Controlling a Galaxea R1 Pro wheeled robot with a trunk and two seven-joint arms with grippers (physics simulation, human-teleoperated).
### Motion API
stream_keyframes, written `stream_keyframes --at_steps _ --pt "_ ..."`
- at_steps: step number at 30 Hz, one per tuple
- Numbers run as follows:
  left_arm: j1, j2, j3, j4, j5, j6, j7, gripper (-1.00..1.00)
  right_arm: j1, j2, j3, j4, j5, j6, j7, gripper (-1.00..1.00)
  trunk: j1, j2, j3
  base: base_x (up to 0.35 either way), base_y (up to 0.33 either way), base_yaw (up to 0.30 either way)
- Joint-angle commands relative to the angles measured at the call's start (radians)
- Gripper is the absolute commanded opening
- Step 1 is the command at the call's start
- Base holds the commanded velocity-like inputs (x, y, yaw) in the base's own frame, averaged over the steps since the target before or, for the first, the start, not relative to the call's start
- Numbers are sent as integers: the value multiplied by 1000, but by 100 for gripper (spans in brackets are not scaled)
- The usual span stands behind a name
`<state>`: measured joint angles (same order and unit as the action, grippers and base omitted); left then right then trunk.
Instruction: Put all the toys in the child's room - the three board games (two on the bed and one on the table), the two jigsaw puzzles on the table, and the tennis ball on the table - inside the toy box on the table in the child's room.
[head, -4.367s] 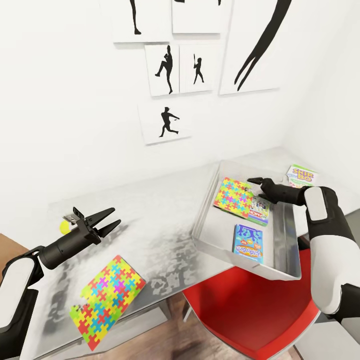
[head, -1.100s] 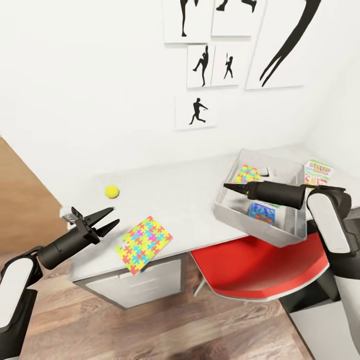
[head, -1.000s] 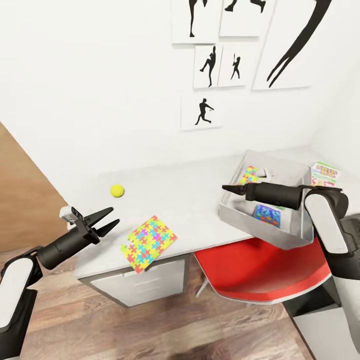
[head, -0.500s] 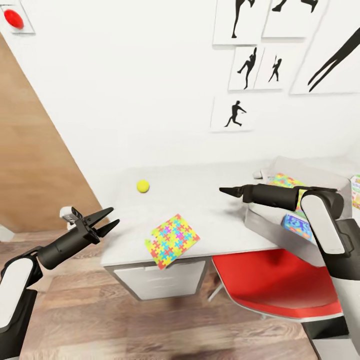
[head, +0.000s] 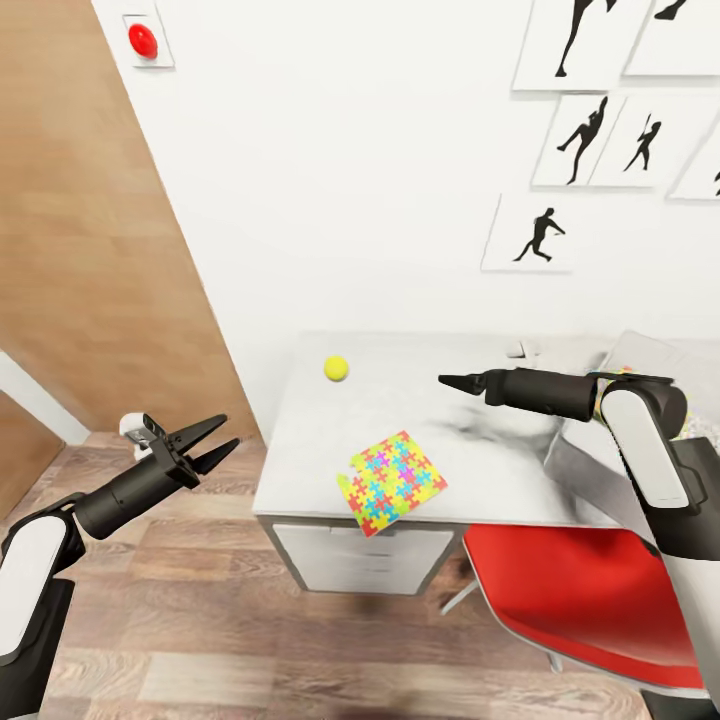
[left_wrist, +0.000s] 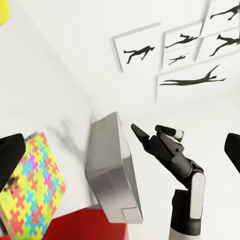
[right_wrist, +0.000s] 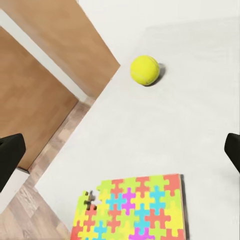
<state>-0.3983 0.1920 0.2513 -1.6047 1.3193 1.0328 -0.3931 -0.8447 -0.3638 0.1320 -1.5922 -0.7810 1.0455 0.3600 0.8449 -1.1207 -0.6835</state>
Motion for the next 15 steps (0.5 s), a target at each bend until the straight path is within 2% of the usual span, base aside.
stream_keyframes --at_steps 1,7,9,15 --pt "-1 0 1 1 -7 4 -7 100 -1 0 0 0 10 2 6 100 0 -1 -1 0 0 272" --pt "-1 0 1 2 -8 3 -6 100 0 4 4 8 11 2 -32 100 0 -1 -1 0 0 199" --pt "-1 0 2 3 -10 3 -3 100 1 11 6 26 10 2 -75 100 0 -1 -1 0 0 109" --pt "-1 1 2 8 -17 3 1 100 8 28 8 75 8 2 -145 100 0 -1 -1 0 0 65"
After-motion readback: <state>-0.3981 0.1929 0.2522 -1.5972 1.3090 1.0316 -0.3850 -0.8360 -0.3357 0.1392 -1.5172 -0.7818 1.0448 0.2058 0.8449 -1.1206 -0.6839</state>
